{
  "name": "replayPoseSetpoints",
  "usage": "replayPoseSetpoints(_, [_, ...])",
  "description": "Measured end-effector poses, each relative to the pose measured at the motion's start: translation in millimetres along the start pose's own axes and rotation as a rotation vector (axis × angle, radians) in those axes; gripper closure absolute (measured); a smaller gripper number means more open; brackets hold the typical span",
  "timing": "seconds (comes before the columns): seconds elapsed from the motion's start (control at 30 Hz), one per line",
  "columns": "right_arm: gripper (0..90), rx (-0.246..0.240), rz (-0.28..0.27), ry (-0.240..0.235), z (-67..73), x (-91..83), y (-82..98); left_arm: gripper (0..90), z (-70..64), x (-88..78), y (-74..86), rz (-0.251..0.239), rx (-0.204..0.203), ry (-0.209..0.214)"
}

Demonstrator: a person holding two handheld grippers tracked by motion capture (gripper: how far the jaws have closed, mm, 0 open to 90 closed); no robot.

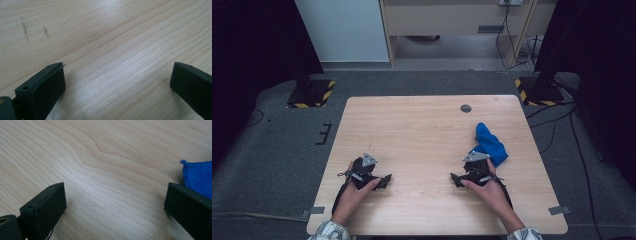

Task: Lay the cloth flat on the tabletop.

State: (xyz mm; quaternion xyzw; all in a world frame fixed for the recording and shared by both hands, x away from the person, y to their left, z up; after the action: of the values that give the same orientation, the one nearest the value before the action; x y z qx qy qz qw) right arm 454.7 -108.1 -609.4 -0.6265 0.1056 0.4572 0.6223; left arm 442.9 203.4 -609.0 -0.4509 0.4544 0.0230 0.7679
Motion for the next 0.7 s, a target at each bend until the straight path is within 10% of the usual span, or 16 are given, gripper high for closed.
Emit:
replayPoseSetpoints(0.43, [16.4,-0.057,-0.025,-0.049,12.4,-19.3,-11.4,0.0,0.0,0.8,-0.8,-0.003,0.006,0.008])
replayPoseSetpoints(0.7, [18.9,-0.043,-0.099,-0.043,-0.2,-41.0,-48.0,0.0,0.0,0.8,-0.9,-0.003,0.006,0.008])
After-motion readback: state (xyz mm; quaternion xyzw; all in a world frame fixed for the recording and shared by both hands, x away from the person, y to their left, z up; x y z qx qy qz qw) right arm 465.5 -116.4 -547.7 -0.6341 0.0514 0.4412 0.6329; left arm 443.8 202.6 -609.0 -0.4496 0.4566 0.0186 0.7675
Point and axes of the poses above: each handheld gripper's, and its own axes: x roughly forward along the jaws, y roughly out of its underside, z roughly to its left, the point moved 10 cm from there along x, roughly forward along the jaws, and after that the axes turned 15 degrees about x, right-handed, at the moved point
